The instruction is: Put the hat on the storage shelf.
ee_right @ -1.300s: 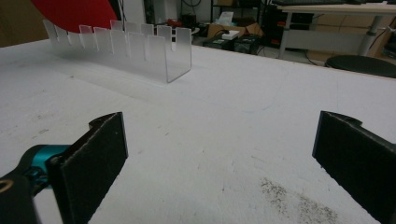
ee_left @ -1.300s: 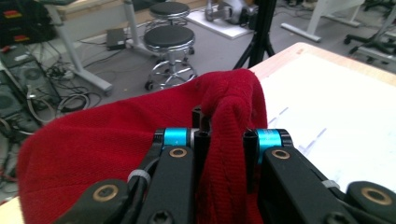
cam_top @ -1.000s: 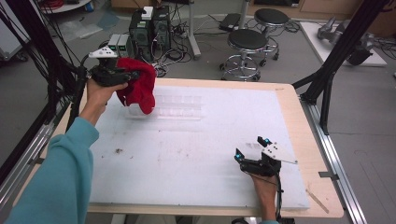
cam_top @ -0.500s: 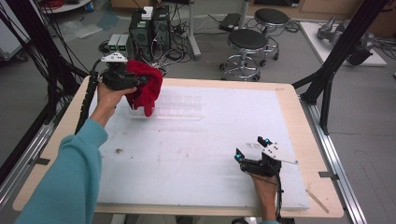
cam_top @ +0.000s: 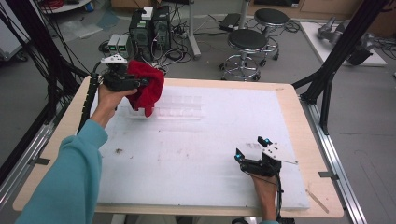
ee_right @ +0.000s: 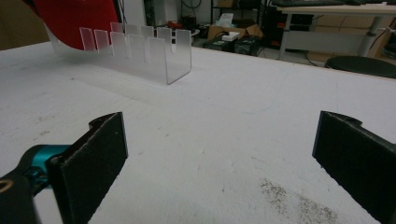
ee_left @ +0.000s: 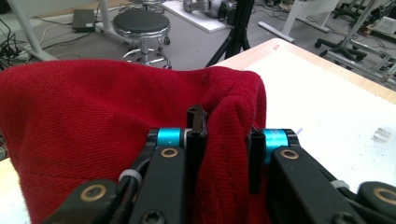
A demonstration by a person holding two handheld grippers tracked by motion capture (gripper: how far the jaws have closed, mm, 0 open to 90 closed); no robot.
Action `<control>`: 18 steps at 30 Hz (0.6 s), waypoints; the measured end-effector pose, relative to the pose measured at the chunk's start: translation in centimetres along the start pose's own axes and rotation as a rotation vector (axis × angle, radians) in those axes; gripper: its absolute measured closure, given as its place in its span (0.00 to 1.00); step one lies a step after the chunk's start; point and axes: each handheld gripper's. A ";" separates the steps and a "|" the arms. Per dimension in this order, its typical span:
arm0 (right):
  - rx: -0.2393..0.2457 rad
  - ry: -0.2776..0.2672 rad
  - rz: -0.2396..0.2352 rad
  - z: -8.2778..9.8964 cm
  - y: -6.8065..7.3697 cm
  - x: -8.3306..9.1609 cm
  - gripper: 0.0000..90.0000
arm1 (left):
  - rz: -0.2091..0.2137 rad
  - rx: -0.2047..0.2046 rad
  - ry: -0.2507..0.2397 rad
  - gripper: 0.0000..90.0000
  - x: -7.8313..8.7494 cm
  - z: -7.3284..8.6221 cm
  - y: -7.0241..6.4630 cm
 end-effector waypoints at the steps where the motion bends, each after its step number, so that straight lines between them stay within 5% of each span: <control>1: -0.002 0.001 0.001 0.0 0.0 0.0 0.02 | 0.006 0.003 0.004 0.84 0.0 0.0 0.0; 14: 0.007 -0.003 0.000 0.0 0.0 0.0 0.02 | 0.021 -0.027 0.029 0.91 0.7 -0.2 -0.2; 16: 0.004 -0.002 0.001 0.0 0.0 0.0 0.02 | 0.026 -0.017 0.033 0.84 0.7 -0.3 -0.2; 18: -0.001 -0.001 0.002 0.0 0.0 0.0 0.02 | 0.012 0.015 0.030 0.65 0.8 -0.4 -0.2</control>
Point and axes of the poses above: each handheld gripper's, and its own axes: x roughly backward along the jaws, z roughly out of its underside, y roughly to its left, and after that the axes turned 8 degrees about -y, right-handed
